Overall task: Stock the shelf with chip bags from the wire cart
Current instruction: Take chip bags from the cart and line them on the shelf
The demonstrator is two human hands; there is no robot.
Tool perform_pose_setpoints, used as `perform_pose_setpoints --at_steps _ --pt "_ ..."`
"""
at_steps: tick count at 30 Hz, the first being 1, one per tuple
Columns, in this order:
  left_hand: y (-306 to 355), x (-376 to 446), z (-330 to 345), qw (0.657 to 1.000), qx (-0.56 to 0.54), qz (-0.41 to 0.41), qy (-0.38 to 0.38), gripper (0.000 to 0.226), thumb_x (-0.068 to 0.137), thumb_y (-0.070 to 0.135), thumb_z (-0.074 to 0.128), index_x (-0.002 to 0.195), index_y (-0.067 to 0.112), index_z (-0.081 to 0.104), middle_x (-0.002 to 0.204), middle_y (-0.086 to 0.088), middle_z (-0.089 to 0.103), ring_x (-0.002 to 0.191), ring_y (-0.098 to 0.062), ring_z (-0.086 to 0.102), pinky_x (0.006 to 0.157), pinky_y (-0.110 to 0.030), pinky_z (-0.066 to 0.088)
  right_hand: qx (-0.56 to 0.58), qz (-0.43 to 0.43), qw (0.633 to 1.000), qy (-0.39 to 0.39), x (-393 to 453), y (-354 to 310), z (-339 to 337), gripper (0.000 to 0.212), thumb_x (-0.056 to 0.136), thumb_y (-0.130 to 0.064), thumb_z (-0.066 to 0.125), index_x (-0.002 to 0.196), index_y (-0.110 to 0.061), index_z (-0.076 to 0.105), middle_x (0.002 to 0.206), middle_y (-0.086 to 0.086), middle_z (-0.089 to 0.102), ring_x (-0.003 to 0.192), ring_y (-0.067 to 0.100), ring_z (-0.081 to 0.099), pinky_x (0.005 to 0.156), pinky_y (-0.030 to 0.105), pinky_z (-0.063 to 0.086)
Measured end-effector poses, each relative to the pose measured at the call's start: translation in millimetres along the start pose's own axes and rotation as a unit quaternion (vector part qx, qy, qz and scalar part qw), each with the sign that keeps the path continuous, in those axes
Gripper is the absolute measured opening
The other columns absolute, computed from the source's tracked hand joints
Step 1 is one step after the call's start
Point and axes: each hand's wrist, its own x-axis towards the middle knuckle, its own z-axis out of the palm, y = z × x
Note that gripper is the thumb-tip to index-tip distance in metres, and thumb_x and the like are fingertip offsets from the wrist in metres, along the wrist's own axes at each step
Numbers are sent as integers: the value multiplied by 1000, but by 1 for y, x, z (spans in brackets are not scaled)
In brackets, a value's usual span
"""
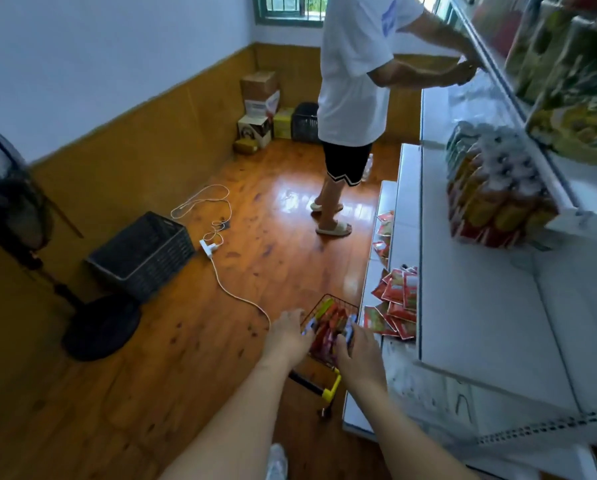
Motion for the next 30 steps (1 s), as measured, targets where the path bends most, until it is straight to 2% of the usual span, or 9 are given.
perform_pose_setpoints --at_steps 5,11,15,20,26,30 --pt "-28 67 -12 999 24 11 -46 50 97 37 49 144 19 43 140 -6 46 129 -26 46 104 -42 44 98 165 980 50 28 -21 43 46 101 -38 41 138 -10 46 137 10 49 125 27 47 100 37 39" --pt "-51 122 -7 995 43 2 -90 51 95 35 50 143 19 44 135 -8 50 124 -28 50 101 -42 46 98 254 962 19 42 -18 96 50 101 -39 40 141 -9 43 141 11 47 128 28 47 105 39 41" --pt "-66 158 7 993 39 -12 -107 50 94 32 48 143 20 43 134 -8 49 124 -27 49 101 -45 46 84 276 957 -6 66 -11 122 49 100 -39 39 140 -11 44 141 9 47 129 26 46 105 37 39" --pt "-88 212 46 994 23 -31 -106 48 94 30 48 141 20 44 132 -5 52 119 -23 53 98 -42 48 68 280 957 -24 125 17 157 48 100 -39 39 142 -14 43 142 6 46 130 24 46 104 36 39" --pt "-123 271 133 988 0 -44 -150 41 97 29 47 137 21 46 125 -3 53 106 -22 58 91 -44 52 39 290 955 -48 198 84 223 49 98 -35 44 144 -16 40 139 3 45 125 23 48 101 37 44" --pt "-146 313 208 984 -5 -39 -174 36 99 23 43 133 16 50 124 -8 56 108 -26 60 90 -39 51 41 265 961 -70 247 137 279 46 95 -29 47 140 -17 44 135 5 48 123 25 49 98 36 45"
